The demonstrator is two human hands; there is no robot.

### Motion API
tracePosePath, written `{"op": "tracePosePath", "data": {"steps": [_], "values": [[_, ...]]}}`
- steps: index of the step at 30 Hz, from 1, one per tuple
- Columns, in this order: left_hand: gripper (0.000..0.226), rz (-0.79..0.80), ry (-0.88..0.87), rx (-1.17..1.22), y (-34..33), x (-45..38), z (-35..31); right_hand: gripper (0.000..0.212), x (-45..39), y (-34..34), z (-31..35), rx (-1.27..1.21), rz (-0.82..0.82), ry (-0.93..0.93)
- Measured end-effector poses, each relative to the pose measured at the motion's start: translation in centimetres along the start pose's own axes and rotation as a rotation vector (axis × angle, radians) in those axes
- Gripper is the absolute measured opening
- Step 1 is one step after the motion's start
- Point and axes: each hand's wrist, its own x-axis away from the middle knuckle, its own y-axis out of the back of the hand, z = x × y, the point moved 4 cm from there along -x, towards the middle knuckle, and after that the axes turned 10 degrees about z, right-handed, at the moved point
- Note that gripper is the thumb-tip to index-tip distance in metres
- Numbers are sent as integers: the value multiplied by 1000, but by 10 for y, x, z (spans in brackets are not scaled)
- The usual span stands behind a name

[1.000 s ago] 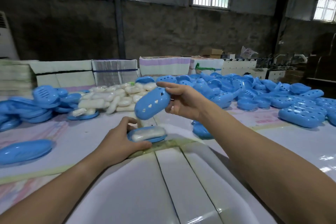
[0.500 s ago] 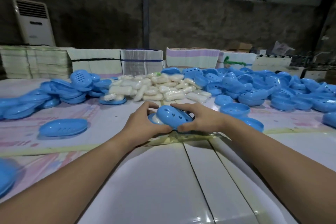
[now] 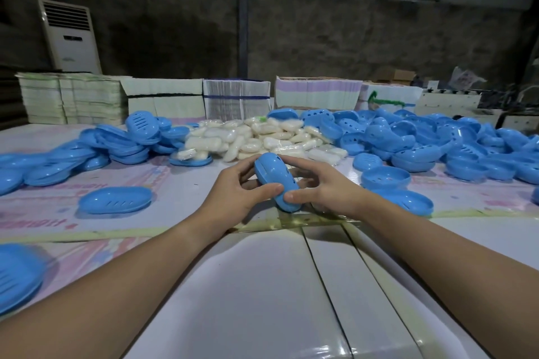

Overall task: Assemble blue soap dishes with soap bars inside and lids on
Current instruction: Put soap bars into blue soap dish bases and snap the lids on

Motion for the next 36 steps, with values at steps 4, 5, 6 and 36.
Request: {"op": "tracePosePath", "data": {"steps": [4,5,6,36], "values": [[46,36,-19,-21,-4,-1,-1,71,0,2,1,-3,1,1],[45,39,-23,-38,-4,0,-1,72,0,2,2,9,3,-1],[45,42,-21,-54,-4,0,-1,72,0,2,3,32,1,-3],[47,107,85,-19,6,-9,27,68,103,126,-8,670,-612,-553]]}}
